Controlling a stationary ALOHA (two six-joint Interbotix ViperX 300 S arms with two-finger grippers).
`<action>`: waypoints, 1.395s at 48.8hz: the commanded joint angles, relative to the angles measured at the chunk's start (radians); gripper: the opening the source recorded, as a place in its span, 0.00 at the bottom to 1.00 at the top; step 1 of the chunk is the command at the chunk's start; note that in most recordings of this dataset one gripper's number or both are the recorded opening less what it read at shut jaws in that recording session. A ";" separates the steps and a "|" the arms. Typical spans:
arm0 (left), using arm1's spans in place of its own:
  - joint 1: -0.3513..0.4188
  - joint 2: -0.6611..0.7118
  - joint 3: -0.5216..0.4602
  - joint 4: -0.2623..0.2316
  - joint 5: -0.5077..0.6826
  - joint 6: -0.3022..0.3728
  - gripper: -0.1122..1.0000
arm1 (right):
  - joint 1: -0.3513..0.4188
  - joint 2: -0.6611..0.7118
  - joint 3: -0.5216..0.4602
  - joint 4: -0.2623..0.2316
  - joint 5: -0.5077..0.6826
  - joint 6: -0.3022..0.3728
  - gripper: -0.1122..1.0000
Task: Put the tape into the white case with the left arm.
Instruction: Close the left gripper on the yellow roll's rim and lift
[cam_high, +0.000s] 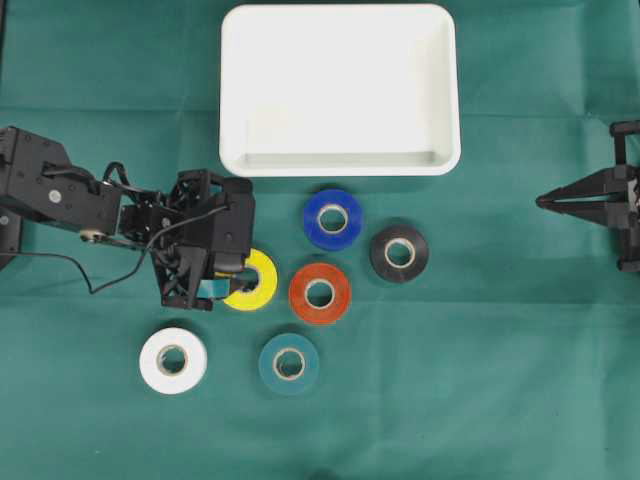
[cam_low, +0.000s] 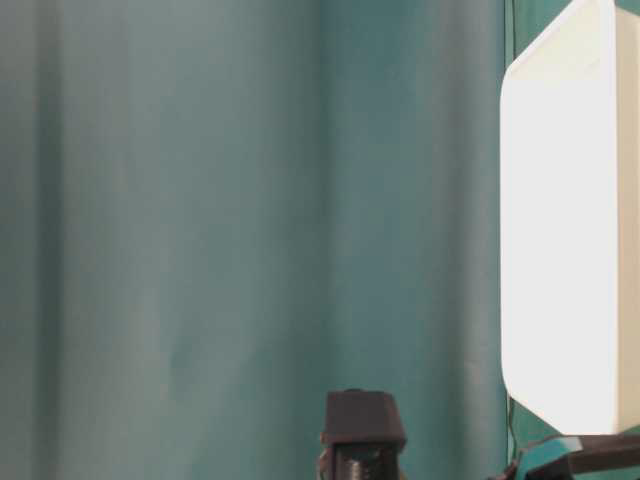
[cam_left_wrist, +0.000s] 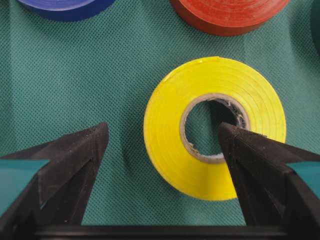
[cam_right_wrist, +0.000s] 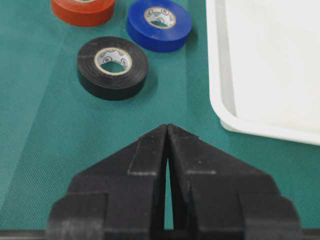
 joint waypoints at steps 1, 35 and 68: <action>0.006 -0.002 -0.018 -0.002 -0.009 -0.002 0.99 | -0.002 0.008 -0.011 -0.002 -0.009 0.002 0.02; 0.008 0.014 -0.012 -0.002 -0.005 -0.003 0.37 | -0.002 0.008 -0.011 -0.002 -0.009 0.002 0.02; -0.051 -0.189 -0.048 -0.002 0.155 -0.003 0.33 | -0.002 0.006 -0.011 -0.002 -0.009 0.002 0.02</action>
